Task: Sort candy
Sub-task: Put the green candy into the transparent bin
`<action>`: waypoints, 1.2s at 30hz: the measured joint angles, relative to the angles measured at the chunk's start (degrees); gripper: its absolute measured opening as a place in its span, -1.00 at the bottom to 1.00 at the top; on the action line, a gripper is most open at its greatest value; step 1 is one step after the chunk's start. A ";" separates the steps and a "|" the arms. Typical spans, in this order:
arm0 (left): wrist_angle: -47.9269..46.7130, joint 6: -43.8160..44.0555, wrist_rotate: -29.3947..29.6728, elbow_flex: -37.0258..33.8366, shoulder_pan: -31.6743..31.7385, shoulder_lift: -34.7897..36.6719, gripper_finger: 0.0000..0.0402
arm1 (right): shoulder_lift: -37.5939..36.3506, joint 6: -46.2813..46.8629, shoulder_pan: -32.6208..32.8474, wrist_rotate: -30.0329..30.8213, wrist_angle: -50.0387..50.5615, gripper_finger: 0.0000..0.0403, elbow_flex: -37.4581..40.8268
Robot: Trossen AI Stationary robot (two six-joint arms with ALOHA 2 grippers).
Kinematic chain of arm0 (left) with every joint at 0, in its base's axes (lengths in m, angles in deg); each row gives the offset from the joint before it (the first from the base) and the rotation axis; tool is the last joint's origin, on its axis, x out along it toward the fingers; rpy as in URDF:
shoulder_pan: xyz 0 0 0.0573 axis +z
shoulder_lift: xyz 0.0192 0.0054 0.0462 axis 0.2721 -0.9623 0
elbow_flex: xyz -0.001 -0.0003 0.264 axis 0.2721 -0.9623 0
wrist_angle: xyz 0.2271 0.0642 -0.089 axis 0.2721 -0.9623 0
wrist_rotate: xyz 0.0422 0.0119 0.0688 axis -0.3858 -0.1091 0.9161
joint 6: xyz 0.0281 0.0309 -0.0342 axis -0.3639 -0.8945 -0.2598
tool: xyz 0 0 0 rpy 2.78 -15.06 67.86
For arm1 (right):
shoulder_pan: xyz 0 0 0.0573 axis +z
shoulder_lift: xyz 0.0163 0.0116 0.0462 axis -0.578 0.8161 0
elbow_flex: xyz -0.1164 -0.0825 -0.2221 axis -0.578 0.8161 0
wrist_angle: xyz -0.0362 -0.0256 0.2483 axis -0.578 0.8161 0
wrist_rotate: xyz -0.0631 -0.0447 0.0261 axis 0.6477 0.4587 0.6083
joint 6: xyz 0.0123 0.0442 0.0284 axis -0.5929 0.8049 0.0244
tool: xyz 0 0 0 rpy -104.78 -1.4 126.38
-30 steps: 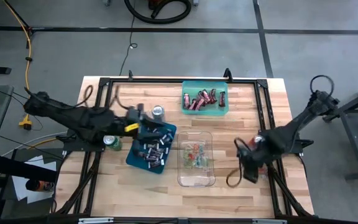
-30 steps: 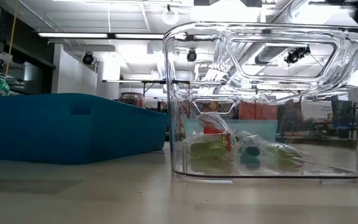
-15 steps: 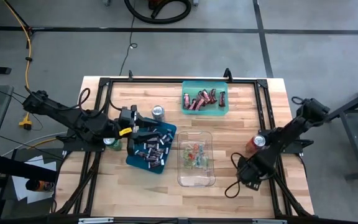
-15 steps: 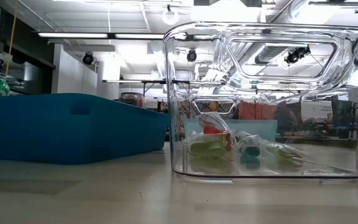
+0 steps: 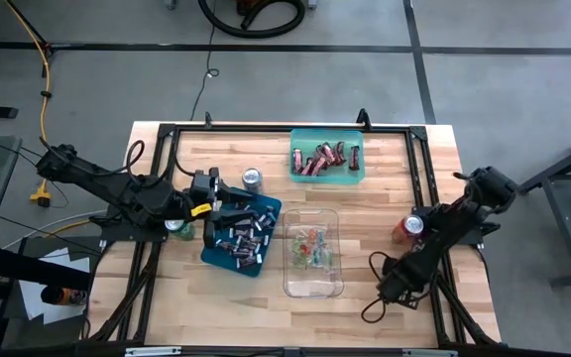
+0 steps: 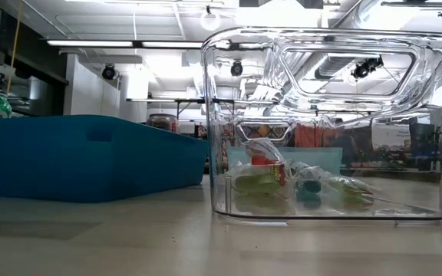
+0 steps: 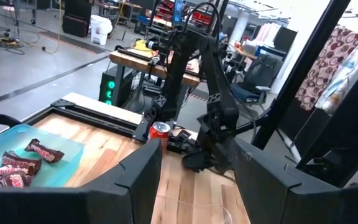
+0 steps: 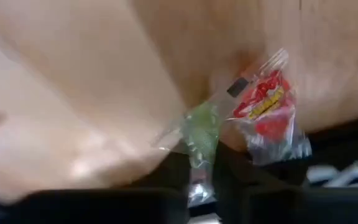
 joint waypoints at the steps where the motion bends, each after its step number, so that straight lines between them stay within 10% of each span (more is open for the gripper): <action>1: -0.02 -0.33 0.00 0.00 0.00 -0.01 -0.11 | -0.46 -0.85 0.08 -0.02 1.45 -0.86 -1.03; 10: 0.01 -2.98 0.51 0.02 0.04 0.79 -0.11 | -7.28 -12.30 -1.33 8.29 16.73 -0.95 -16.85; 19: -0.07 -3.85 2.10 0.02 0.04 1.66 -0.11 | -13.82 -24.26 -10.30 30.17 -12.78 -0.99 -21.06; 26: -0.16 -3.83 1.64 0.02 0.02 1.36 -0.11 | -13.63 -37.28 -22.50 30.89 -24.53 -0.99 -22.90; 36: -0.02 -3.85 2.08 0.02 0.00 1.38 -0.11 | 2.02 -60.36 -28.73 30.05 -2.38 -1.00 -44.05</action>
